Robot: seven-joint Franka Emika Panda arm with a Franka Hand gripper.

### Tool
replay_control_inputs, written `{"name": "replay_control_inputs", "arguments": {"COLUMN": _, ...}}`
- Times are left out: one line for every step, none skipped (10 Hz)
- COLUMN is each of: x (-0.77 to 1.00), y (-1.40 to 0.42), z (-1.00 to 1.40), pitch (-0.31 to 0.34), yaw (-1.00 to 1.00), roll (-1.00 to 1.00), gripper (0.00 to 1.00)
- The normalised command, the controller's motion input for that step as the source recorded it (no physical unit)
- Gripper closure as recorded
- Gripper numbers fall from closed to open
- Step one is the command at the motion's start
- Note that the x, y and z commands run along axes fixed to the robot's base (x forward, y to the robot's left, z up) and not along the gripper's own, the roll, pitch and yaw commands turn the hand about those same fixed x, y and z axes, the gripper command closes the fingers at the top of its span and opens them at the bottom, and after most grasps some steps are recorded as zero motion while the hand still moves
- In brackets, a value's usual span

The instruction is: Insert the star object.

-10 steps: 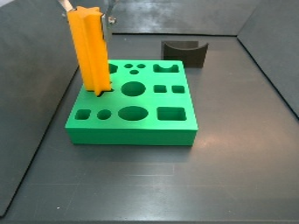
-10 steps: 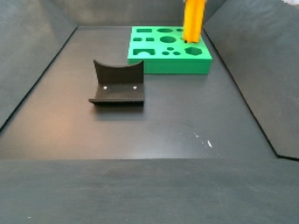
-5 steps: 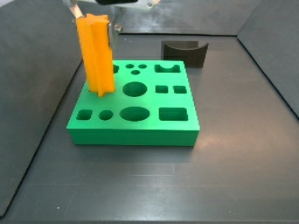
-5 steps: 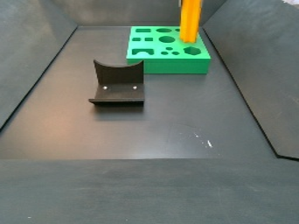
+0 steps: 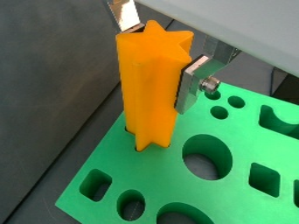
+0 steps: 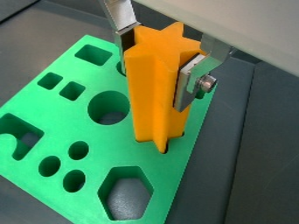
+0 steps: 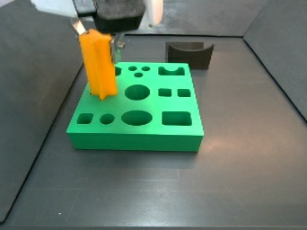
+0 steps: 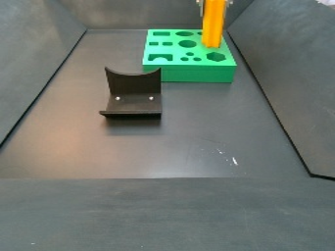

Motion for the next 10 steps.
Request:
{"name": "replay_control_inputs", "arguments": {"x": 0.05, "y": 0.00, "z": -0.35, "pitch": 0.000, "yaw": 0.00, "roll": 0.02, "gripper": 1.00}}
{"name": "replay_control_inputs", "arguments": {"x": 0.02, "y": 0.00, "z": -0.33, "pitch": 0.000, "yaw": 0.00, "roll": 0.00, "gripper": 1.00}}
{"name": "replay_control_inputs", "arguments": {"x": 0.02, "y": 0.00, "z": -0.36, "pitch": -0.004, "yaw": 0.00, "roll": 0.00, "gripper": 1.00}}
{"name": "replay_control_inputs", "arguments": {"x": 0.06, "y": 0.00, "z": -0.34, "pitch": 0.000, "yaw": 0.00, "roll": 0.00, "gripper": 1.00}}
{"name": "replay_control_inputs", "arguments": {"x": 0.02, "y": 0.00, "z": -0.30, "pitch": 0.000, "yaw": 0.00, "roll": 0.00, "gripper": 1.00}}
{"name": "replay_control_inputs", "arguments": {"x": 0.01, "y": 0.00, "z": -0.23, "pitch": 0.000, "yaw": 0.00, "roll": 0.00, "gripper": 1.00}}
{"name": "replay_control_inputs", "arguments": {"x": 0.00, "y": 0.00, "z": -0.19, "pitch": 0.000, "yaw": 0.00, "roll": 0.00, "gripper": 1.00}}
{"name": "replay_control_inputs", "arguments": {"x": 0.00, "y": 0.00, "z": -0.15, "pitch": -0.024, "yaw": -0.01, "roll": 0.00, "gripper": 1.00}}
{"name": "replay_control_inputs", "arguments": {"x": 0.00, "y": 0.00, "z": 0.00, "pitch": 0.000, "yaw": 0.00, "roll": -0.01, "gripper": 1.00}}
{"name": "replay_control_inputs", "arguments": {"x": 0.00, "y": 0.00, "z": 0.00, "pitch": 0.000, "yaw": 0.00, "roll": 0.00, "gripper": 1.00}}
